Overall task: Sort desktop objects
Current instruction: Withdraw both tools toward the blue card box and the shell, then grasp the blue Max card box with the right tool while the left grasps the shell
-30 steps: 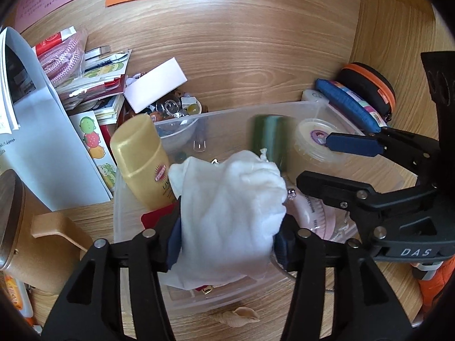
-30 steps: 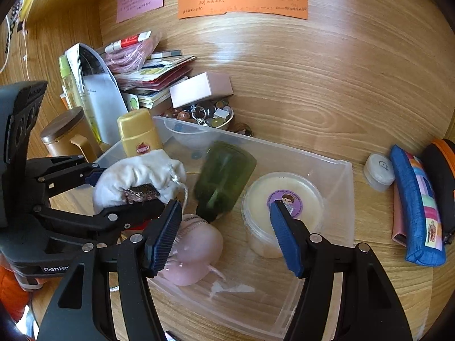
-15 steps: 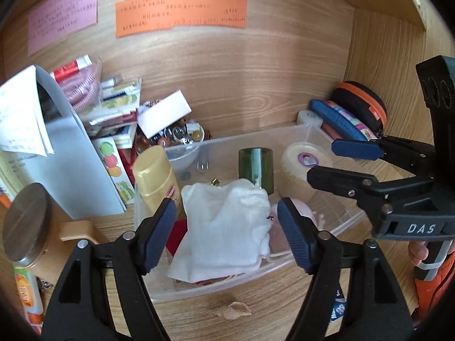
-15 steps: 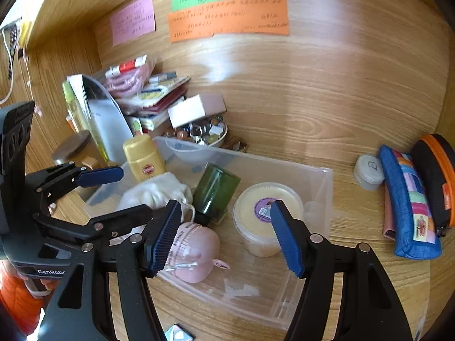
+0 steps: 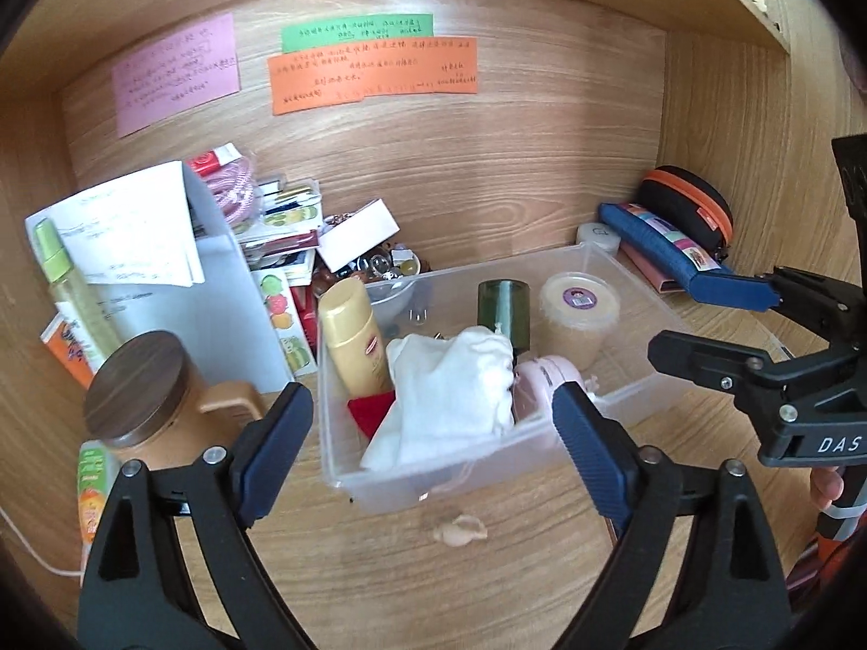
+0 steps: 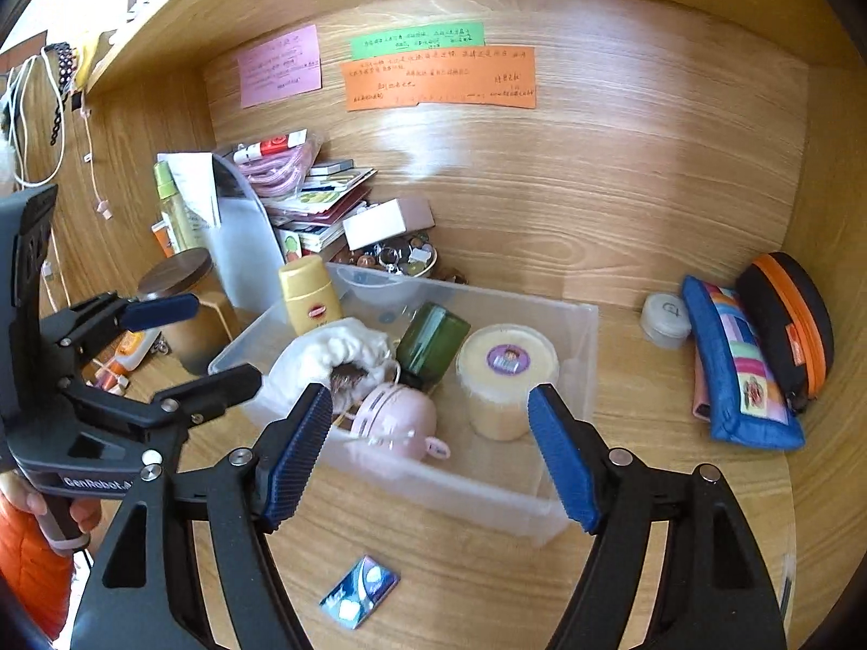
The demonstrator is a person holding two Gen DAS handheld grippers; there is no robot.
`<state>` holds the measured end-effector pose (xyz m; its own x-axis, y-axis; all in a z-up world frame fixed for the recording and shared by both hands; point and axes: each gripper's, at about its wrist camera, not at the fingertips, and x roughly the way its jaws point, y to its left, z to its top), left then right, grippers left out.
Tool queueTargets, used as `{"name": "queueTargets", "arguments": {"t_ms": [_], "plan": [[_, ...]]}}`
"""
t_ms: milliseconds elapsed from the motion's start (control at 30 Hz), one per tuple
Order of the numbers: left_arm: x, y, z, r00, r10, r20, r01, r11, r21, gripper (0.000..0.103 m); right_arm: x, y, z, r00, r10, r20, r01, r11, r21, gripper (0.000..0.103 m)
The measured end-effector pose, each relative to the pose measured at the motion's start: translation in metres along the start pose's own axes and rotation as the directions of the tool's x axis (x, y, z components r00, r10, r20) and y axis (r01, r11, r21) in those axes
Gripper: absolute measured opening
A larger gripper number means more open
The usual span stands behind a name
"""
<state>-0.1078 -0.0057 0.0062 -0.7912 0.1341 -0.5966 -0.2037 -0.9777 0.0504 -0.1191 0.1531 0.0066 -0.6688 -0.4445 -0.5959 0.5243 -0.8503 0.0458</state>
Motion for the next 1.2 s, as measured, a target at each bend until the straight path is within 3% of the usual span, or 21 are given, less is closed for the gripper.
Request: {"name": "queueTargets", "arguments": {"t_ms": [300,867,967,1100,1200], "plan": [[-0.019,0.005,-0.029,1.000,0.002,-0.019,-0.002,1.000,-0.021,0.095,-0.014,0.003,-0.031,1.000,0.003,-0.027,-0.002,0.999,0.041,0.073],[0.009,0.010,-0.091,0.983,-0.051,-0.176,0.038,0.996,-0.077,0.095,0.008,0.033,-0.100,0.985,-0.006,-0.173,0.012,0.999,0.033,0.072],[0.012,0.010,-0.094,0.981,-0.060,-0.185,0.046,0.996,-0.082,0.095,0.014,0.036,-0.105,0.981,-0.005,-0.192,0.011,1.000,0.026,0.066],[0.017,0.010,-0.096,0.978,-0.069,-0.198,0.054,0.995,-0.080,0.095,0.023,0.039,-0.108,0.974,0.003,-0.227,0.001,1.000,0.018,0.048],[0.020,0.009,-0.095,0.976,-0.079,-0.203,0.064,0.995,-0.078,0.095,0.028,0.042,-0.110,0.969,-0.016,-0.246,0.015,1.000,-0.003,0.046]]}}
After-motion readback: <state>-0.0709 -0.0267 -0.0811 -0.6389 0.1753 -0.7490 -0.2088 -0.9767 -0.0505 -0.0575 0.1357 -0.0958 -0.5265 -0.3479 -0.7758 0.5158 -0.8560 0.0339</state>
